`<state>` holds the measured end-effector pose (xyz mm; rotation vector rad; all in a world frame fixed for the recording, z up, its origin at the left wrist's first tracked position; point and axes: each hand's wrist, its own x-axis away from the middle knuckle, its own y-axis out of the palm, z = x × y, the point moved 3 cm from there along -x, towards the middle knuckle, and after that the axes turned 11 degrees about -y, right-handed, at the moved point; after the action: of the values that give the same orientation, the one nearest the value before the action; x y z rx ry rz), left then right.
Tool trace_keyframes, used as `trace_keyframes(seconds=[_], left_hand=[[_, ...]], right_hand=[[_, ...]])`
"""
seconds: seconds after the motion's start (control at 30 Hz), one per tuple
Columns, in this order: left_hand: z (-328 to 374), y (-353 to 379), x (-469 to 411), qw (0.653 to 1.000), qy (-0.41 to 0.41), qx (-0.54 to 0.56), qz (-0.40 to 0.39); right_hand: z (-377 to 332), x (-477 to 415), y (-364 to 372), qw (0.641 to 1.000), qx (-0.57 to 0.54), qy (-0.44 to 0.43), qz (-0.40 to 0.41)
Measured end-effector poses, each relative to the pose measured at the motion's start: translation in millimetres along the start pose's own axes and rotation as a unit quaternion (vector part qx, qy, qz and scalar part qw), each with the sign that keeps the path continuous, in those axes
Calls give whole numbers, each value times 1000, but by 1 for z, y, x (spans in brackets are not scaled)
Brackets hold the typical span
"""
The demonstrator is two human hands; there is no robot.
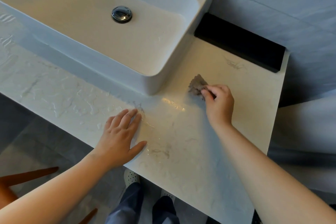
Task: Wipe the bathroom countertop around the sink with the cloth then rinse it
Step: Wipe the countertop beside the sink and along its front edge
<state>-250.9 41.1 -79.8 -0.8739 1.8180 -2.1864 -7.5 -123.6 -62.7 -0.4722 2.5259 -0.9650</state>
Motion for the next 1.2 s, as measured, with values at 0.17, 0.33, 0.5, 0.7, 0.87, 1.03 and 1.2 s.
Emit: trace_keyframes(seconds=[0.17, 0.33, 0.5, 0.7, 0.87, 1.03, 1.2], left_hand=[[-4, -2, -1, 1000, 8, 19, 5], [-11, -6, -3, 999, 18, 40, 15], [-11, -3, 0, 999, 23, 44, 21], [-9, 3, 3, 999, 13, 40, 31], [-12, 1, 1, 997, 17, 64, 32], [-14, 0, 1, 995, 24, 92, 34], [-16, -2, 1, 995, 32, 93, 30]], right_hand=[[-2, -6, 40, 999, 28, -4, -26], [-24, 43, 52, 994, 5, -94, -55], [-44, 71, 42, 980, -32, -143, -135], [-42, -9, 40, 990, 10, -121, -67], [-34, -26, 68, 997, 22, -44, -65], [-41, 4, 75, 996, 20, -69, -59], [-44, 25, 77, 989, 6, -124, -86]])
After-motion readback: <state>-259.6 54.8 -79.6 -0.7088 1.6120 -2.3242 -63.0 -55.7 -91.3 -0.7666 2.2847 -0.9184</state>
